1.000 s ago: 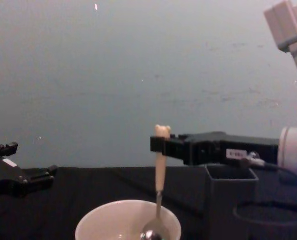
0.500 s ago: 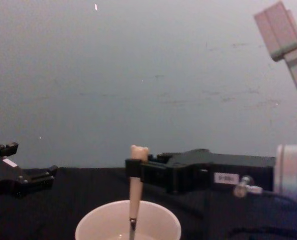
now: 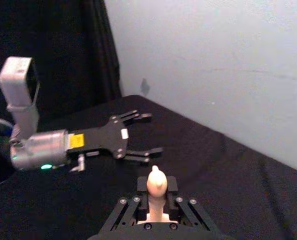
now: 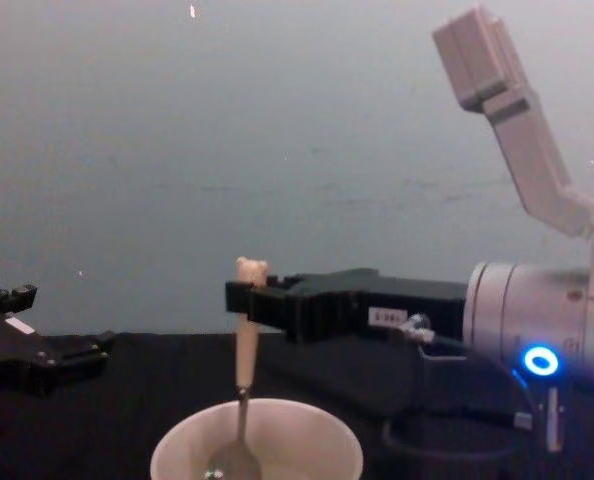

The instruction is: Pick up the stirring spoon with one hand, stir inside the cup, then place it back in its original position.

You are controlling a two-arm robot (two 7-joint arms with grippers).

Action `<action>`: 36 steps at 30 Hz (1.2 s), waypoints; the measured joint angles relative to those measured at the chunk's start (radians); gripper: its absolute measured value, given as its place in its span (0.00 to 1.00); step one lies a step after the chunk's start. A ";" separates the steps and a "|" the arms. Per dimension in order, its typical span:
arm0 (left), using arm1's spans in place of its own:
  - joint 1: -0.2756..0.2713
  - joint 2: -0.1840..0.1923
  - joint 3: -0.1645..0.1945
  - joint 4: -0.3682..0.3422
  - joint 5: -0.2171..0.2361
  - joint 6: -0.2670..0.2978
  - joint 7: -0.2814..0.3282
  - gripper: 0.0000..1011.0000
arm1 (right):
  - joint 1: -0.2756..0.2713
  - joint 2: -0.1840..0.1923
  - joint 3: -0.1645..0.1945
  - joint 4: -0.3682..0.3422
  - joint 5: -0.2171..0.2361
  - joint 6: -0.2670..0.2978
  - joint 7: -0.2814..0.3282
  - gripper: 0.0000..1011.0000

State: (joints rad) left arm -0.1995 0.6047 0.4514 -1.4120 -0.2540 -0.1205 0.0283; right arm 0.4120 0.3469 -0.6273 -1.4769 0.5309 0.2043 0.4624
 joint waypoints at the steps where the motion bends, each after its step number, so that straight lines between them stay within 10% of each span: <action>1: 0.000 0.000 0.000 0.000 0.000 0.000 0.000 0.99 | 0.001 -0.001 0.004 0.002 0.001 0.002 -0.001 0.22; 36: 0.000 0.000 0.000 0.000 0.000 0.000 0.000 0.99 | -0.046 0.106 0.244 -0.212 0.252 0.133 -0.164 0.22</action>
State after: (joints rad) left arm -0.1995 0.6047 0.4514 -1.4119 -0.2539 -0.1205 0.0283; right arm 0.3656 0.4534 -0.3833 -1.6889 0.7831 0.3368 0.2988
